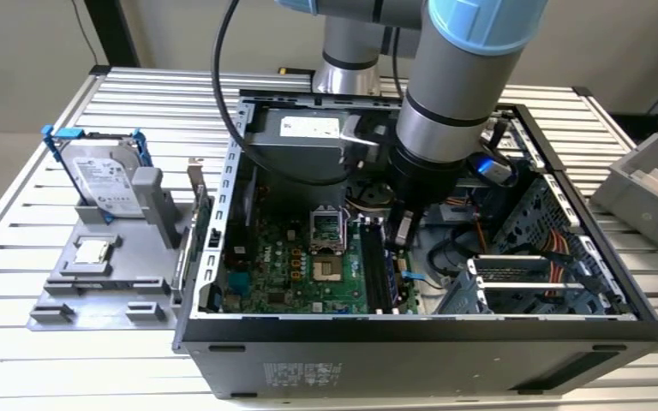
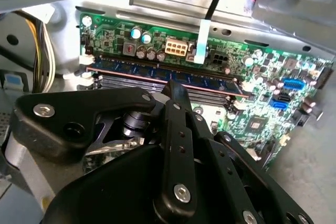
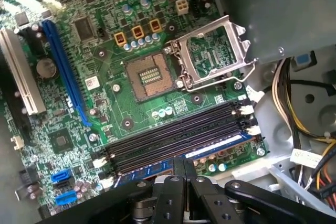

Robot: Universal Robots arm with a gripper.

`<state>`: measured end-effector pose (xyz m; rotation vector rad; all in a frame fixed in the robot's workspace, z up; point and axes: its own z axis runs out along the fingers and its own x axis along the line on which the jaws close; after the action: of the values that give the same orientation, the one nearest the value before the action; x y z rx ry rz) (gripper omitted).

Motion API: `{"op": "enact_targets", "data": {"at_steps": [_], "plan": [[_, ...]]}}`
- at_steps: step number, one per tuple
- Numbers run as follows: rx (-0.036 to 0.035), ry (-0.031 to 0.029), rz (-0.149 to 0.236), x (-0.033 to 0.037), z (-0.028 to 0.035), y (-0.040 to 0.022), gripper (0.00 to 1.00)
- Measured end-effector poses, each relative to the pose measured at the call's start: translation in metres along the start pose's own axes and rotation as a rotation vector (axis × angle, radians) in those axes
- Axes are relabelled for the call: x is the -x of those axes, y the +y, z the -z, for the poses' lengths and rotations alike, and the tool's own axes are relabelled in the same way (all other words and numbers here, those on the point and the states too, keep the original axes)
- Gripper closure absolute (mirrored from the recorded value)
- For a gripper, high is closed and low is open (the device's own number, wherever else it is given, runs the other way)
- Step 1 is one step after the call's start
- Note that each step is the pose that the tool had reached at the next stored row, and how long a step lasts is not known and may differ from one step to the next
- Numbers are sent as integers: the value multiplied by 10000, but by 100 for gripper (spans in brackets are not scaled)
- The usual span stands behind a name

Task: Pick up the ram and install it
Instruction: 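Press down the ram until it locks into place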

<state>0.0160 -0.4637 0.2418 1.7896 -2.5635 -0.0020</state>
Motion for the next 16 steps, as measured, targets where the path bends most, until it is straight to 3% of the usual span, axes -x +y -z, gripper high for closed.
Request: {"op": "enact_targets", "data": {"at_steps": [11,16], "plan": [[-16,12,1366,2,0,1,100],[-20,16,1738,2,0,1,100]]}}
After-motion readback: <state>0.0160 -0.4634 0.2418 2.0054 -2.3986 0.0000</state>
